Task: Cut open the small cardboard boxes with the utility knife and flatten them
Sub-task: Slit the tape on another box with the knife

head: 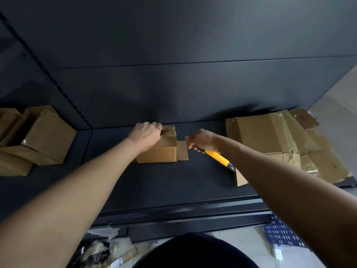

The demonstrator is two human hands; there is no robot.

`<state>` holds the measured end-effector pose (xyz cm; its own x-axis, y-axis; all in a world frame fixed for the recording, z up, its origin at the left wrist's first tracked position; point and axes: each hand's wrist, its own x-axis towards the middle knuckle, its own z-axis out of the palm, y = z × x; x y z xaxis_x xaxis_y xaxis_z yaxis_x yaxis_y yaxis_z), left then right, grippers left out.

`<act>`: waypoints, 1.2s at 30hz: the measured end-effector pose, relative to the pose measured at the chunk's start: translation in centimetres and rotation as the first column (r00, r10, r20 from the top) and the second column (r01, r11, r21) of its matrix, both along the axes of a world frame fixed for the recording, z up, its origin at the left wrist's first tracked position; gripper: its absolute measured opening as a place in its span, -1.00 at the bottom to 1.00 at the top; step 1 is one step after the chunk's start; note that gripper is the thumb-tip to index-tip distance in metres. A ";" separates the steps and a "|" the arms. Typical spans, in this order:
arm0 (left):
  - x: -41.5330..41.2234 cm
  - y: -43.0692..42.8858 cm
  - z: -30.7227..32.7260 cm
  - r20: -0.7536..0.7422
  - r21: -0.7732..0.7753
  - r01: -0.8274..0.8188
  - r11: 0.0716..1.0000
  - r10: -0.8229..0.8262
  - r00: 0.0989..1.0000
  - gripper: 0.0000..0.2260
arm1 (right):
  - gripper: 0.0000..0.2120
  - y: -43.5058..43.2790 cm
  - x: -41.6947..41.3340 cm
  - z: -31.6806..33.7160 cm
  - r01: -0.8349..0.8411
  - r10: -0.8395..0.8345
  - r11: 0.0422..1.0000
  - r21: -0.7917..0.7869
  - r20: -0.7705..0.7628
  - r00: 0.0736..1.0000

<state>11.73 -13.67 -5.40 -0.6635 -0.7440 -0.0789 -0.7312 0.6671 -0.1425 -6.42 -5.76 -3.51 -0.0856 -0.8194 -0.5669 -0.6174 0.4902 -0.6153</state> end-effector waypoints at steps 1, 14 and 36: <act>0.0 0.0 -0.1 -0.001 -0.015 0.004 1.000 -0.004 1.000 -0.74 | -0.77 -0.1 0.1 -0.1 -0.053 0.052 0.999 -0.013 -0.083 0.995; 0.5 0.5 -0.5 -0.122 0.047 -0.069 0.996 0.074 0.990 -0.71 | -0.88 -0.6 0.0 0.8 -0.109 0.080 0.963 0.248 0.123 0.989; 3.4 2.4 0.0 -0.184 0.887 -0.391 0.244 0.965 0.186 -0.17 | -0.76 -1.6 2.5 0.6 0.331 -0.340 0.940 0.083 0.154 0.928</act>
